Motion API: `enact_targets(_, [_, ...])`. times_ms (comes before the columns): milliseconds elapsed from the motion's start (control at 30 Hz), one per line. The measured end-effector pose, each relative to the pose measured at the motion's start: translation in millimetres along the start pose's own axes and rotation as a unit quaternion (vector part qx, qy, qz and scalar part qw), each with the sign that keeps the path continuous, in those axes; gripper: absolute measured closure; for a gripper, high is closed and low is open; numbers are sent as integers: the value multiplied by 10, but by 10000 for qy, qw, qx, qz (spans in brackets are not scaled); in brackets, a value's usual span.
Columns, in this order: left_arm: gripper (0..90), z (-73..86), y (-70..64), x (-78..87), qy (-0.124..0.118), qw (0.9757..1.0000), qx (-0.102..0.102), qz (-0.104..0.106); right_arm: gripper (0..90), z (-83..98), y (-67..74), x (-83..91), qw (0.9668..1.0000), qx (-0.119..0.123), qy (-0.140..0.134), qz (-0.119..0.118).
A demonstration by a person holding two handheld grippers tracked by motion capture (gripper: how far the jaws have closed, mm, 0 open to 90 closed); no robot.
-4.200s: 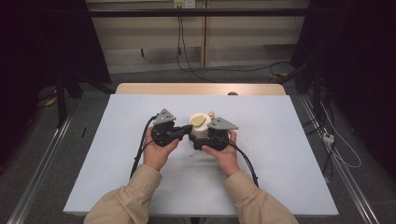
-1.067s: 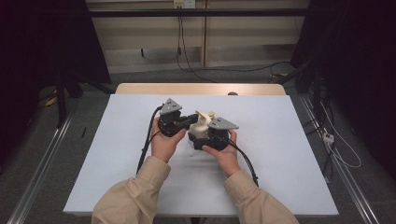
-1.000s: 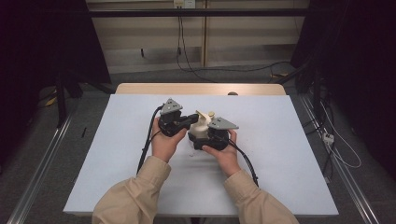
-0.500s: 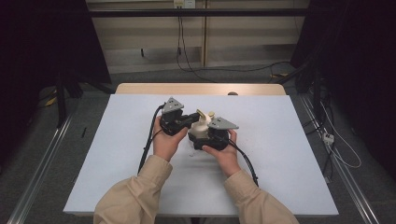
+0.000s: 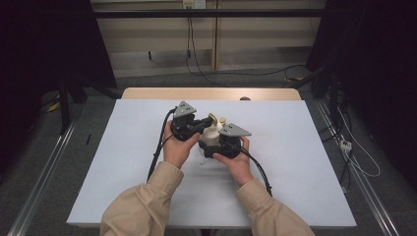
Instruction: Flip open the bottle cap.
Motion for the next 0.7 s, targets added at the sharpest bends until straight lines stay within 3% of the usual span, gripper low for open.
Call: enact_targets(700, [900, -18, 23, -69, 24, 10000, -21, -1, 47, 1, -2, 0, 10000, 32, -6, -6])
Point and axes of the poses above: each handheld gripper's, and its own axes: x roughly backward along the jaws, z roughly out of its underside, y roughly to its left, the point moved 4 cm from there along -x, roughly forward along the jaws, and after that the axes turned 14 degrees about z, right-handed, at the moved point
